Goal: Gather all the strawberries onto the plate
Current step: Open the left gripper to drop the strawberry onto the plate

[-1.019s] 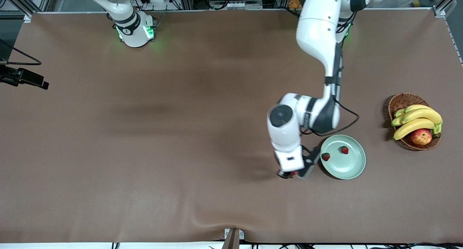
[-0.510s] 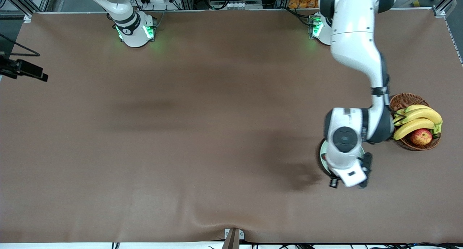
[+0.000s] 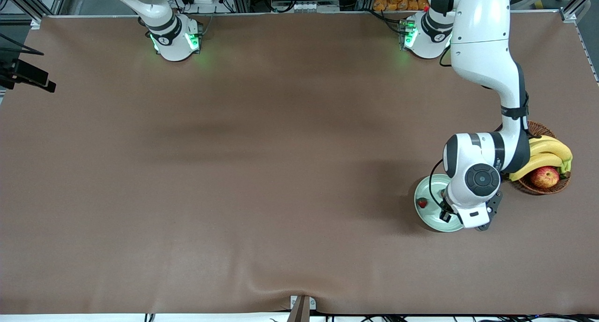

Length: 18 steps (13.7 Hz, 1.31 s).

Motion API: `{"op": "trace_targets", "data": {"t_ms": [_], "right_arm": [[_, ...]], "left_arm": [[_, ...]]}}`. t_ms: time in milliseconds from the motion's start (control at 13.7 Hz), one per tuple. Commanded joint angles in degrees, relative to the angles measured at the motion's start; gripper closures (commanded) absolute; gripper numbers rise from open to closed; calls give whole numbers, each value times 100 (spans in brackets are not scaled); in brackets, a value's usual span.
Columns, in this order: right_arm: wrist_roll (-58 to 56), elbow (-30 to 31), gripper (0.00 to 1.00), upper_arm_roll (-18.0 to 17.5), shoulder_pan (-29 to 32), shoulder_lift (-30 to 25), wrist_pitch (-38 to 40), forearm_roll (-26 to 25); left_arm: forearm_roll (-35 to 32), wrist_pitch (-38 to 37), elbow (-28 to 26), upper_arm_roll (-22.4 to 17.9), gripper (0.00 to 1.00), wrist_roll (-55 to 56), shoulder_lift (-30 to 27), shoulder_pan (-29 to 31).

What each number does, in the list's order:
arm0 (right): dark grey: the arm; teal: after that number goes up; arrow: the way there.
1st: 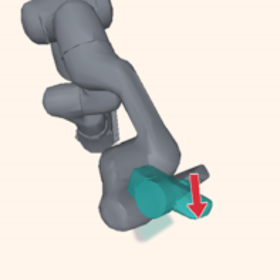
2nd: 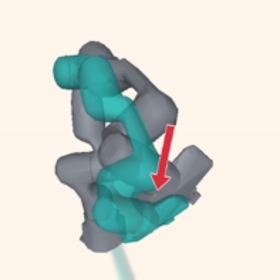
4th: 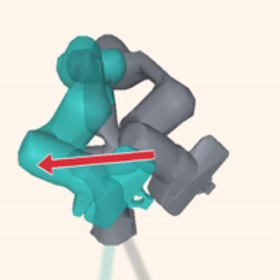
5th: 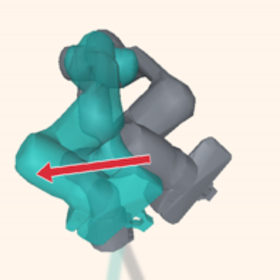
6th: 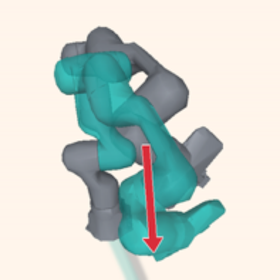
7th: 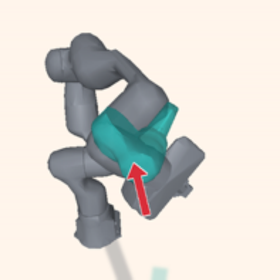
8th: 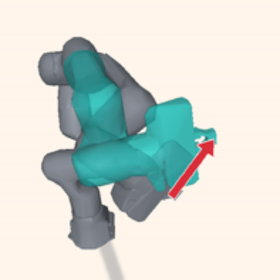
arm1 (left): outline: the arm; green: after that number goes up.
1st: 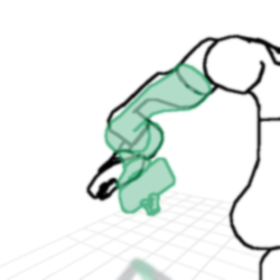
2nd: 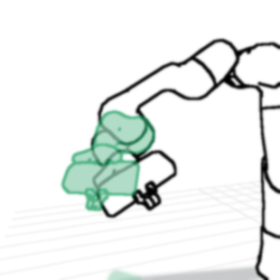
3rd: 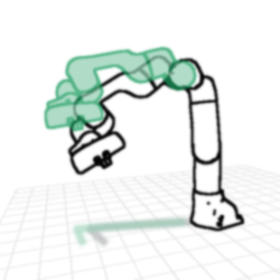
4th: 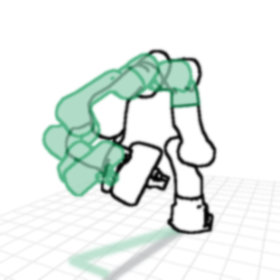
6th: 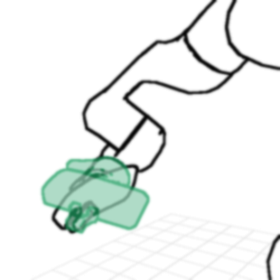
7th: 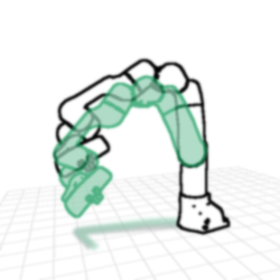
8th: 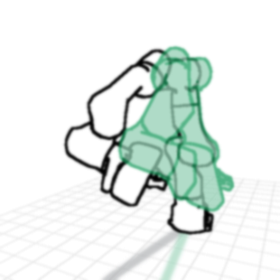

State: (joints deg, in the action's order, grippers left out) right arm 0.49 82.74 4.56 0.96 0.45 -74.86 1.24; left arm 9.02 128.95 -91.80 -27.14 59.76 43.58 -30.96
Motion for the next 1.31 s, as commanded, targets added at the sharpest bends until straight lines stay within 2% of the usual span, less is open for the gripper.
{"op": "trace_targets", "data": {"t_ms": [0, 73, 291, 655, 1019, 1238], "right_arm": [[74, -47, 0, 28, -35, -53, 95, -10], [74, -47, 0, 45, -26, -53, 95, -10], [65, -47, 0, 45, 35, -53, 77, -10], [74, -47, 0, 19, 44, -36, 77, -10], [74, -47, 0, 19, 18, -27, 77, -10], [65, -38, 0, 28, 18, -18, 16, -10]], "left_arm": [[74, -1, -216, 244, 63, -673, -236, 344], [74, -1, -207, 262, 1, -737, -245, 362], [91, -1, -198, 244, 0, -799, -499, 414], [30, -115, -277, 227, 0, -1642, -1474, 661], [3, -870, -286, 244, 0, -2265, -2362, 608], [-215, -1686, -286, 262, 0, -2784, -2985, 564]]}}
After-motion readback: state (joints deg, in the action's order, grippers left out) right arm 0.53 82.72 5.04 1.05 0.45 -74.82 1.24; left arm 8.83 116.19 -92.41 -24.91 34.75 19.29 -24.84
